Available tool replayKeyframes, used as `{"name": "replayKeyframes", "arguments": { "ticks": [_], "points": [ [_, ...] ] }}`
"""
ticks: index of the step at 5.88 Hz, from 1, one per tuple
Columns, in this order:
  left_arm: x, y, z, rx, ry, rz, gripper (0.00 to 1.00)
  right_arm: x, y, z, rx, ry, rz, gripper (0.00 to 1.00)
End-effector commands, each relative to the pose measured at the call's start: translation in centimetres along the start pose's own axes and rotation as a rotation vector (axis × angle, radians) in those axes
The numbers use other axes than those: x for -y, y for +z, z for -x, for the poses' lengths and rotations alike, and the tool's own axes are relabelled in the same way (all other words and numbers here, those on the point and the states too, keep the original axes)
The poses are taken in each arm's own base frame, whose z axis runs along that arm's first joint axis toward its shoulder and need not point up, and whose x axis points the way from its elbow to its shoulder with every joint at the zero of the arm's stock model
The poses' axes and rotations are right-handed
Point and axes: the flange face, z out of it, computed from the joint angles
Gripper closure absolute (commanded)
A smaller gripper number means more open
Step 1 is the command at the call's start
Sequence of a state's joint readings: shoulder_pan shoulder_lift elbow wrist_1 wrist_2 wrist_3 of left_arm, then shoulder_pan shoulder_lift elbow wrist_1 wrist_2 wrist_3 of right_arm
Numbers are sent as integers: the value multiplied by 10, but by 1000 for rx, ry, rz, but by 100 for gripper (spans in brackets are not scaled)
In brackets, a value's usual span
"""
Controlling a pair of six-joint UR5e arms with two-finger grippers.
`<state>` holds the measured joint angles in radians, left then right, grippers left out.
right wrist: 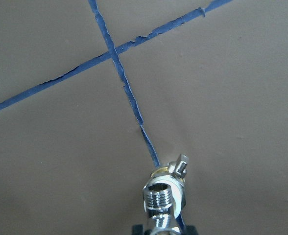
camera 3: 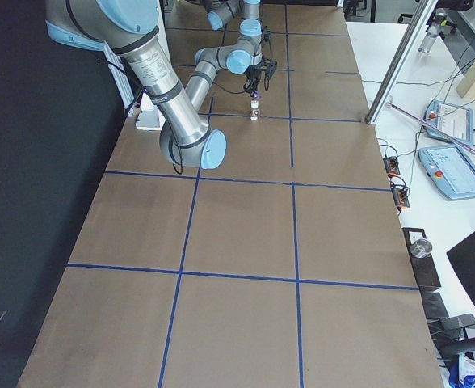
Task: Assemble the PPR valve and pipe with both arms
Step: 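Lower the chrome fitting onto the valve top and press it in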
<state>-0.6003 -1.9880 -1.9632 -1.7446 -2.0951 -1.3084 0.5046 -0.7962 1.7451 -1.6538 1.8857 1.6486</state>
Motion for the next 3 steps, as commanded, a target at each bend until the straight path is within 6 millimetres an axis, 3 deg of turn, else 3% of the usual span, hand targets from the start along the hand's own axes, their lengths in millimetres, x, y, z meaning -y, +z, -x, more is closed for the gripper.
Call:
{"name": "replayKeyframes", "arguments": {
  "ticks": [1, 2, 3],
  "points": [
    [0, -1, 0, -1, 0, -2, 10, 2, 8, 0, -14, -1, 0, 99],
    [0, -1, -1, -2, 1, -3, 10, 2, 9, -1, -16, -2, 0, 98],
    [0, -1, -1, -2, 1, -3, 10, 1, 7, 0, -11, -3, 1, 91]
  ]
}}
